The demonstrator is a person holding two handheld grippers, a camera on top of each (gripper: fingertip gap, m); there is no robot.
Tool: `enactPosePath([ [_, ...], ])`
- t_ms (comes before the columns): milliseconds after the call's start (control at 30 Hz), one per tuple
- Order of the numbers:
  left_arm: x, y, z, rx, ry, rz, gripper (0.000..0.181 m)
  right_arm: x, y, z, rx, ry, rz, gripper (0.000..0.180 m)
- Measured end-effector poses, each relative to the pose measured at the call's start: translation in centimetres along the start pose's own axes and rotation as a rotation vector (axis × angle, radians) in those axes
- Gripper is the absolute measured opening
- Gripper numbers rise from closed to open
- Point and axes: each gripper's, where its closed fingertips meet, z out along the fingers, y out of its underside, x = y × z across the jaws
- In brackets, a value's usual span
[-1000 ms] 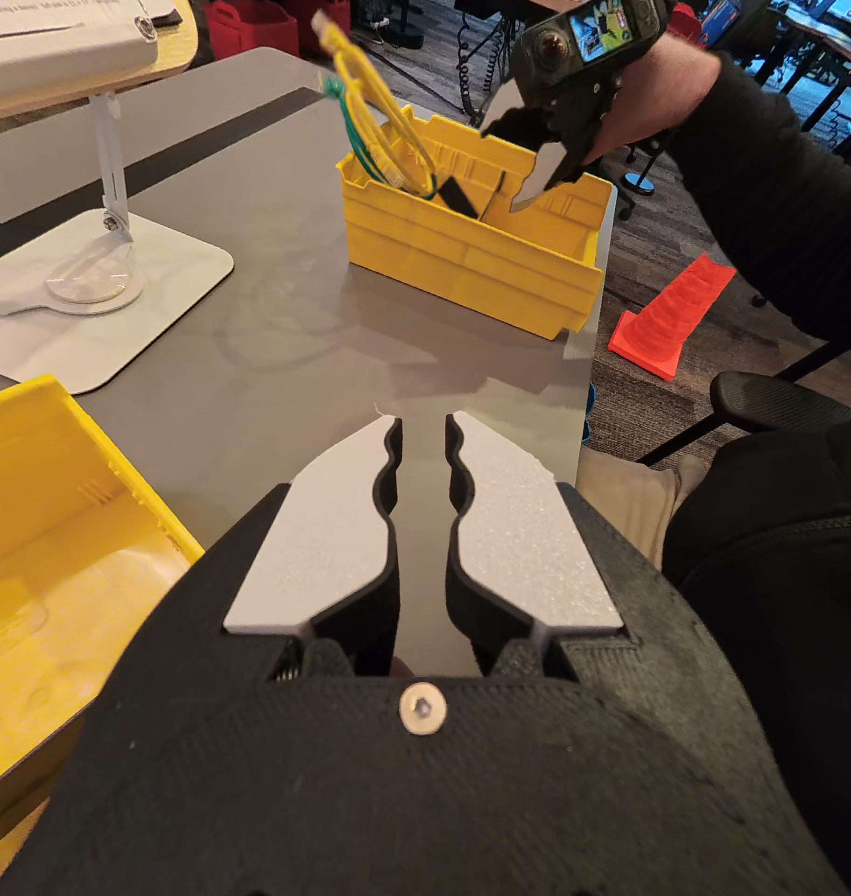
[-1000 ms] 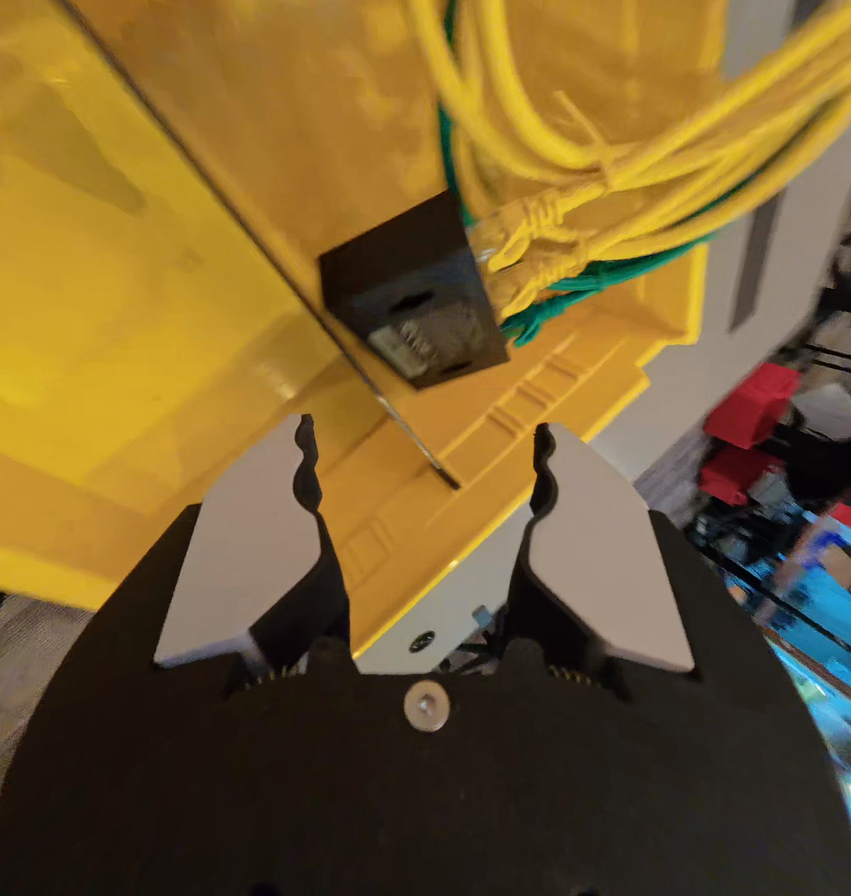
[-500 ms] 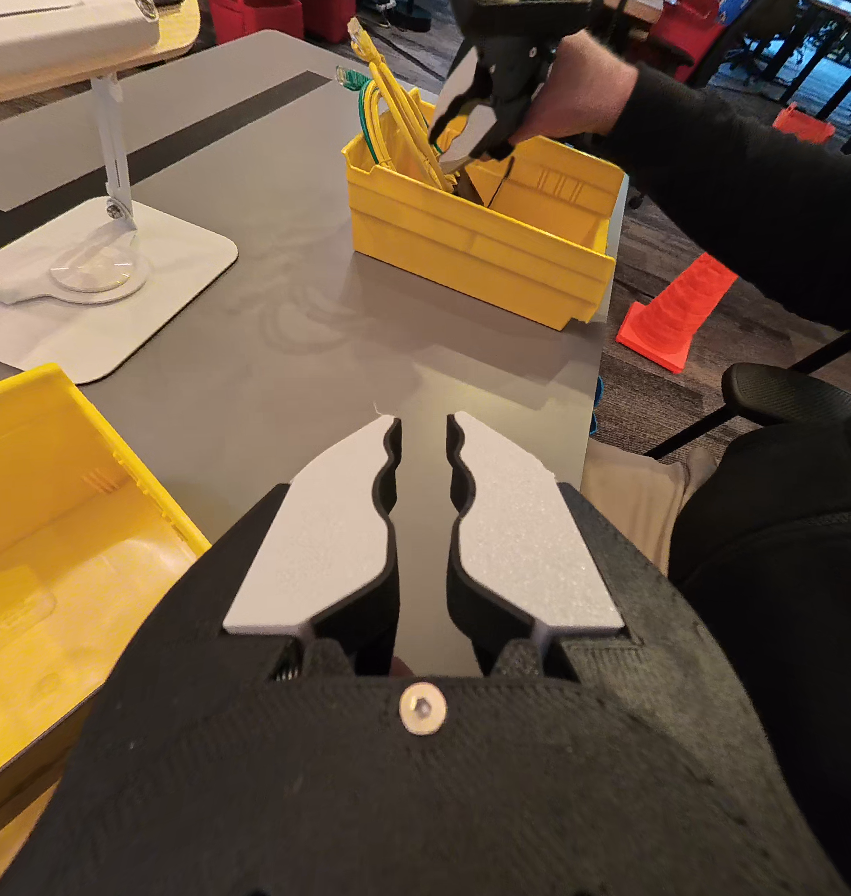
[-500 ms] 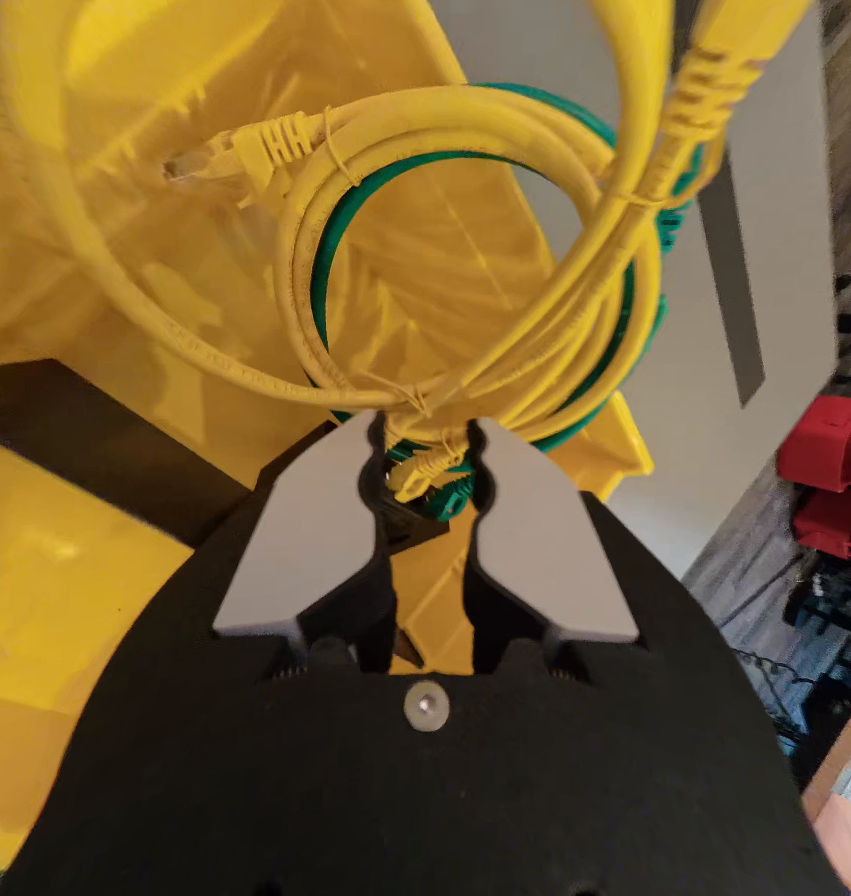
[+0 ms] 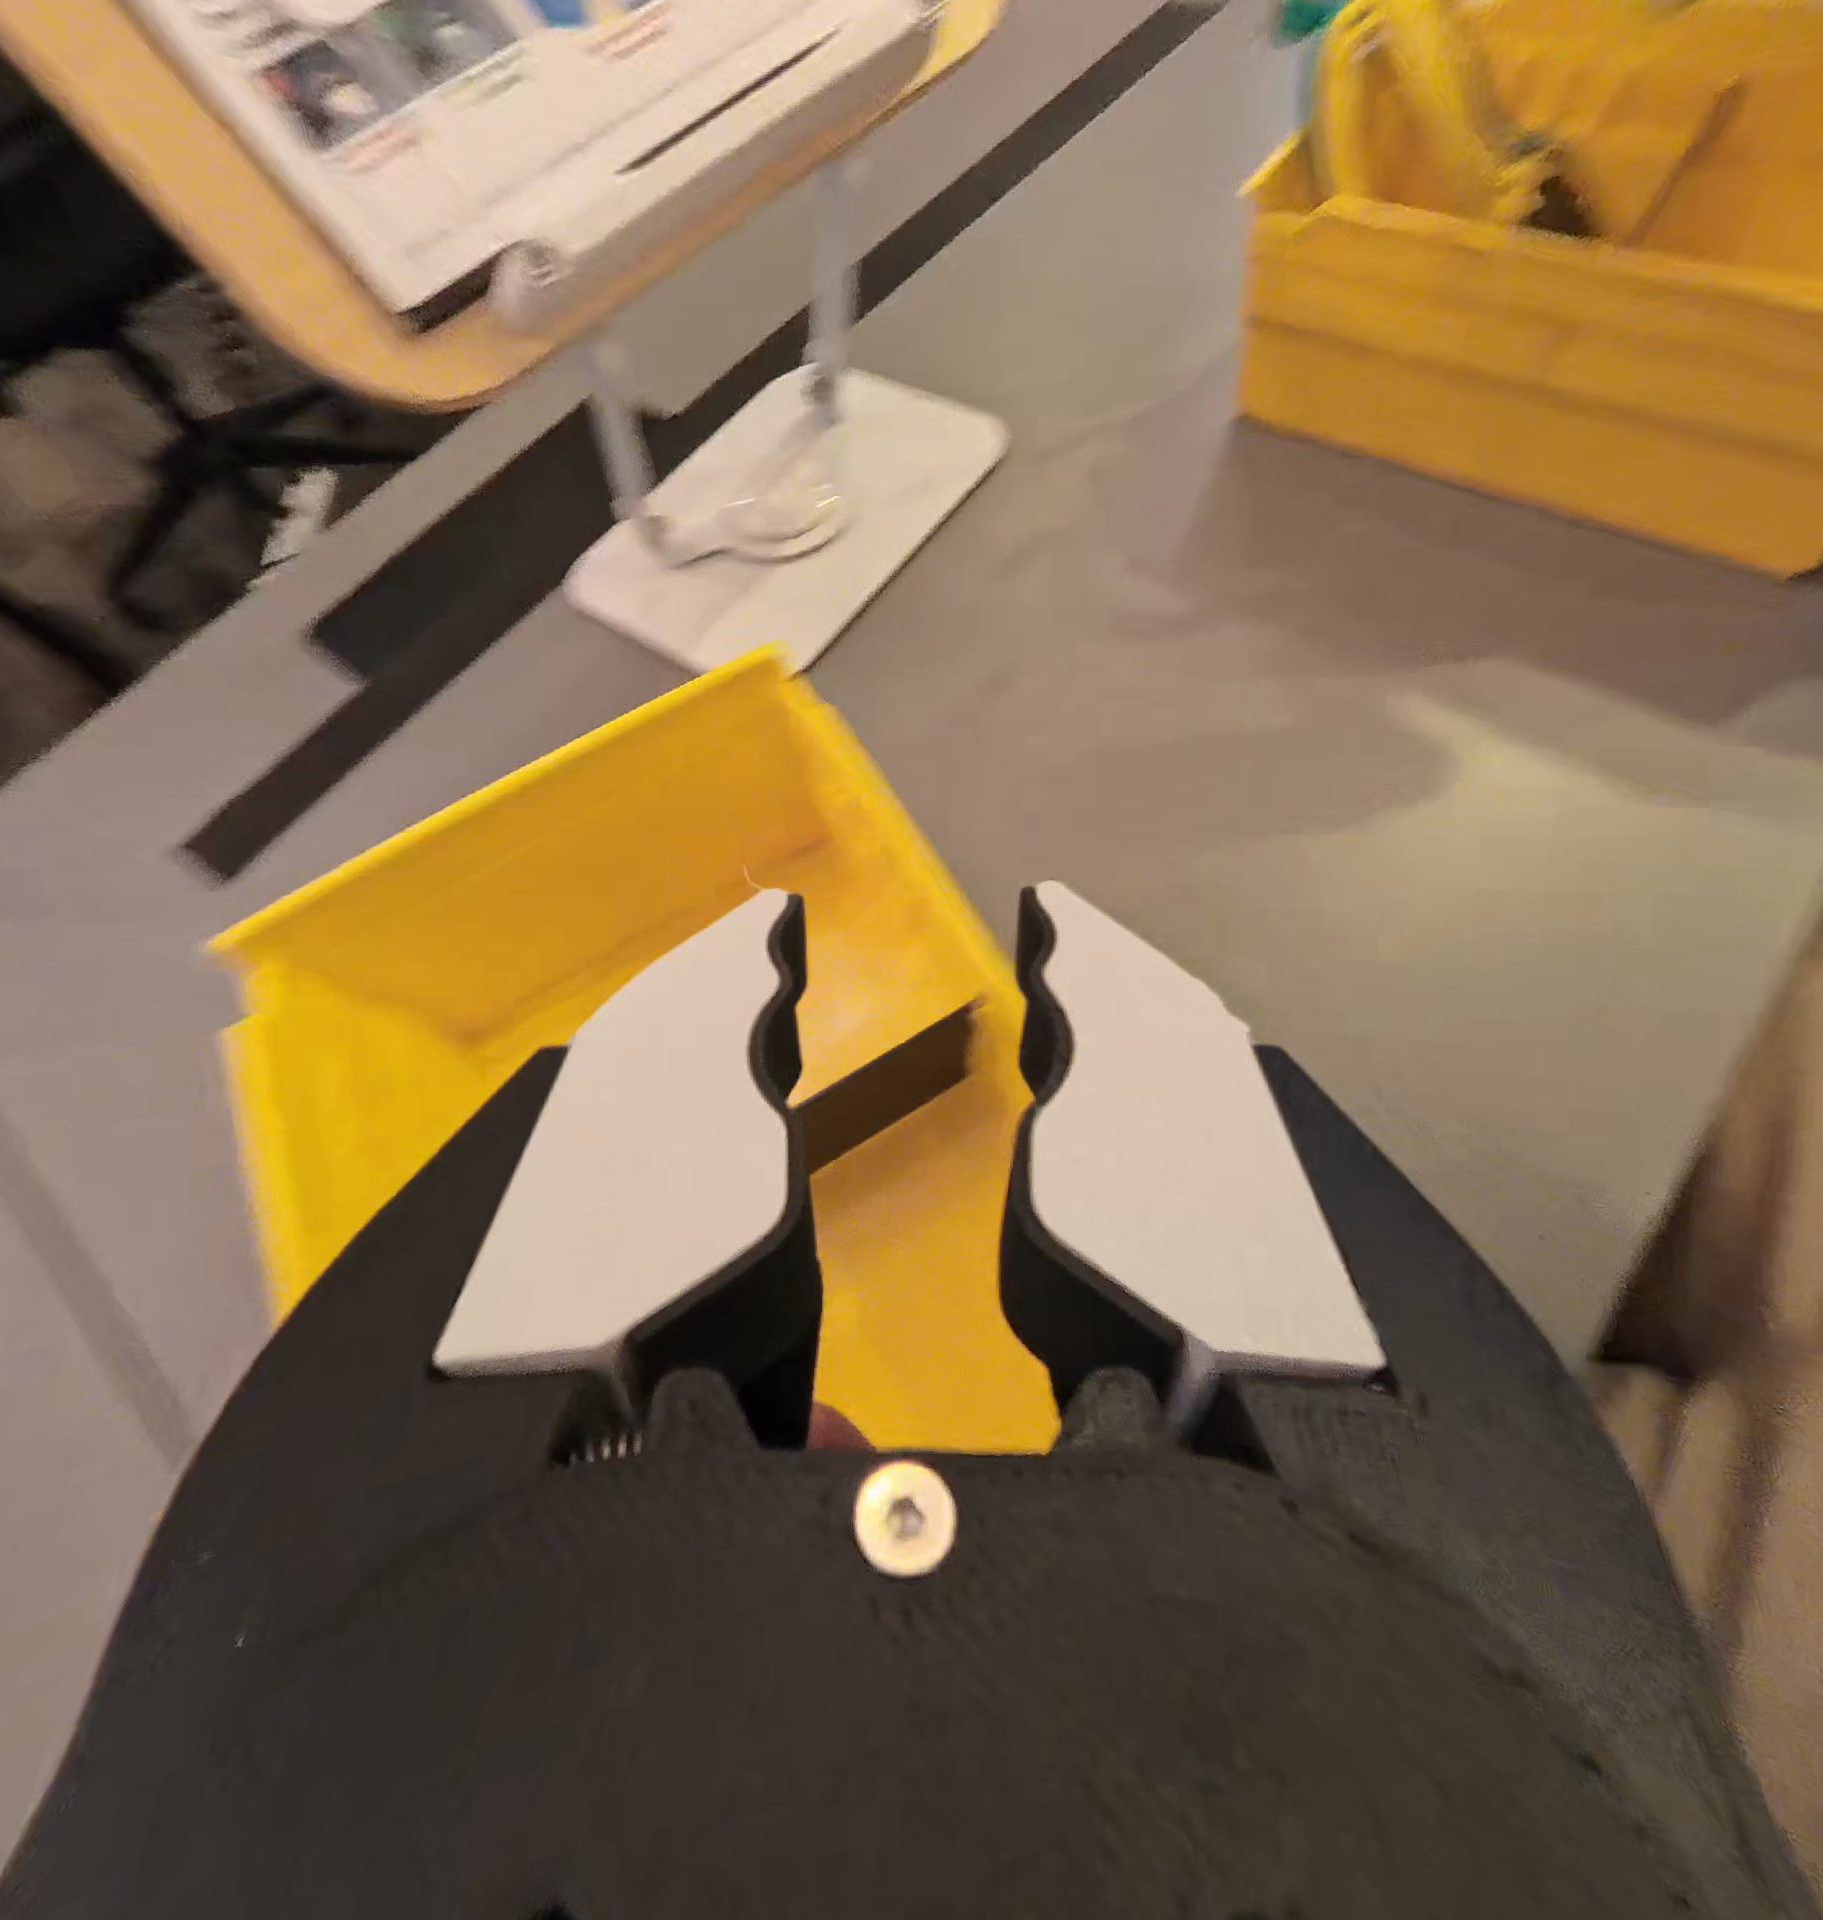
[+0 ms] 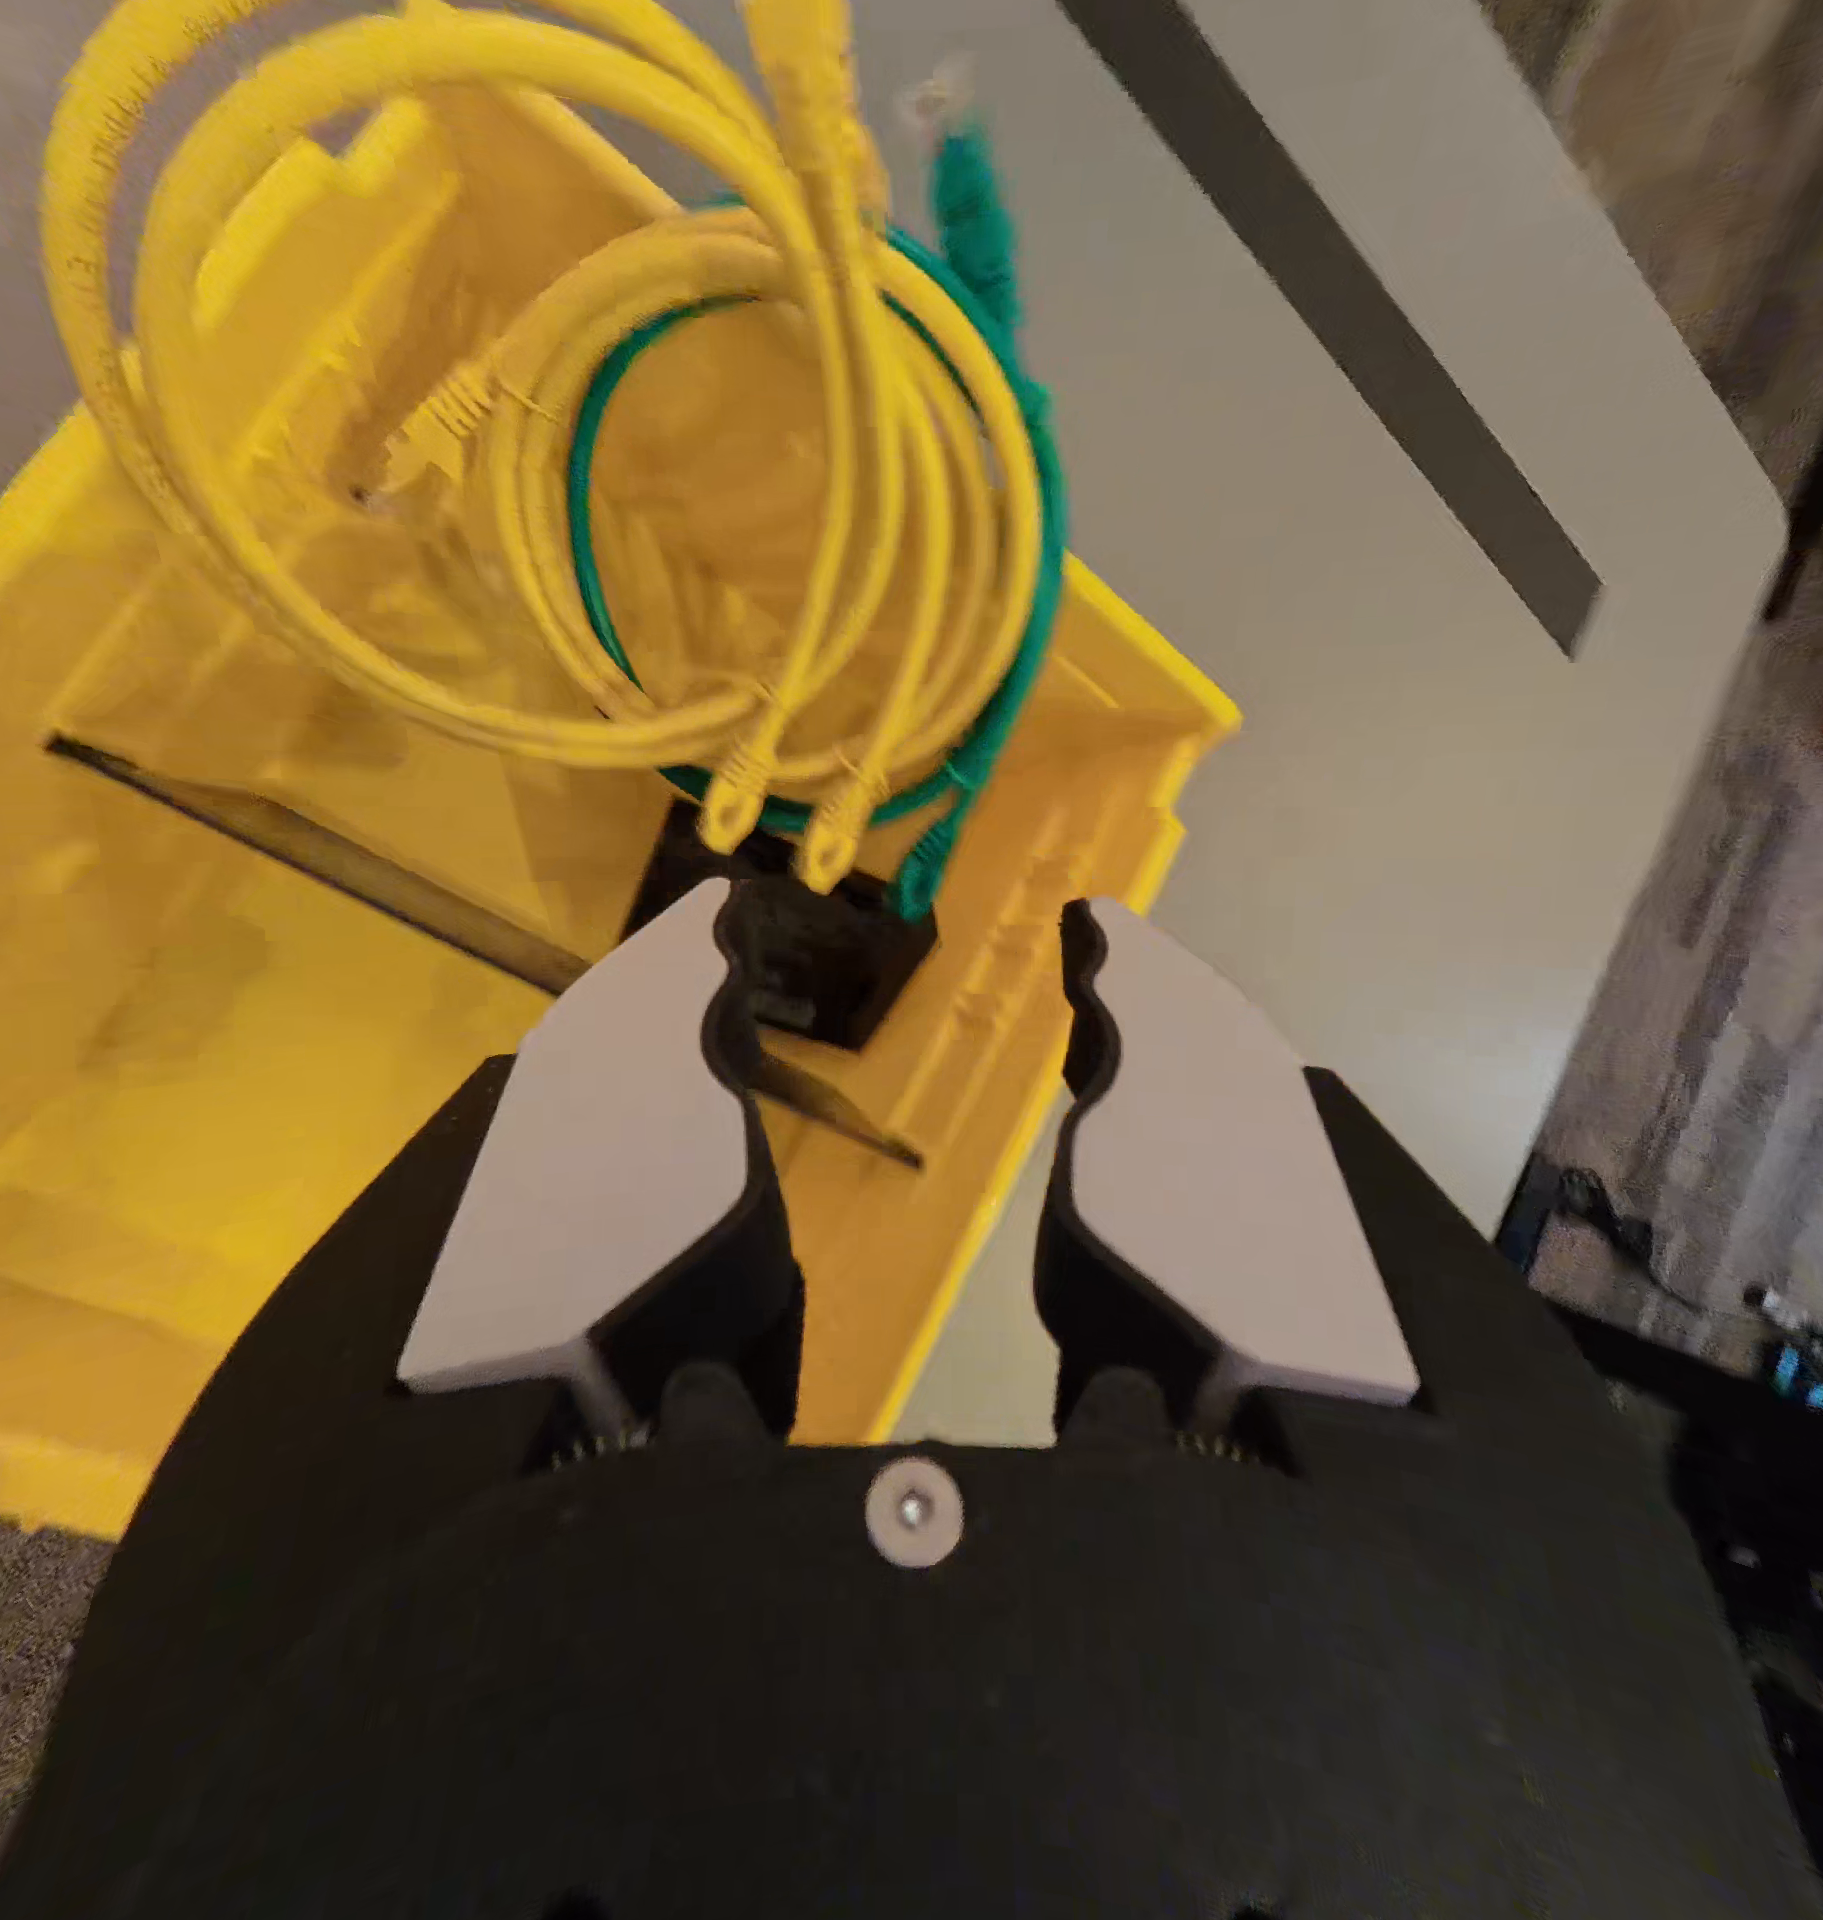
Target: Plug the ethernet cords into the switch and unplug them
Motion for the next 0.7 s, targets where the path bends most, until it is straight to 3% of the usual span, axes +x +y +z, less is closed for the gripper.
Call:
enactPosePath([
  [133,-8.2,4.8,-3.1,-0.195,-0.315,0.054,0.060,1.8,6.0,-1.3,-0.082,-0.003,0.111,0.068],
  [233,-11.1,10.8,-4.0,-0.331,-0.301,-0.156,0.077,1.1,9.8,-0.1,-0.114,-0.099,0.172,0.067],
  [367,-12.5,17.0,-4.5,-0.476,-0.296,-0.265,0.082,-0.7,10.6,0.3,-0.042,-0.302,0.286,0.043],
  [400,-12.1,17.7,-4.4,-0.504,-0.274,-0.265,0.080,-1.3,10.5,0.2,-0.029,-0.351,0.295,0.032],
  [500,-11.0,19.1,-3.4,-0.572,-0.210,-0.257,0.063,-2.2,10.6,0.6,-0.079,-0.386,0.276,0.037],
  [567,-11.3,20.2,-3.0,-0.615,-0.221,-0.228,0.030,-2.2,10.6,1.1,-0.107,-0.356,0.266,0.035],
  [600,-11.5,20.5,-2.8,-0.617,-0.223,-0.229,0.016,-2.3,10.3,1.3,-0.104,-0.353,0.284,0.032],
  [700,-10.6,19.4,-2.3,-0.512,-0.137,-0.331,0.004,-2.6,9.3,1.8,-0.080,-0.336,0.334,0.022],
])
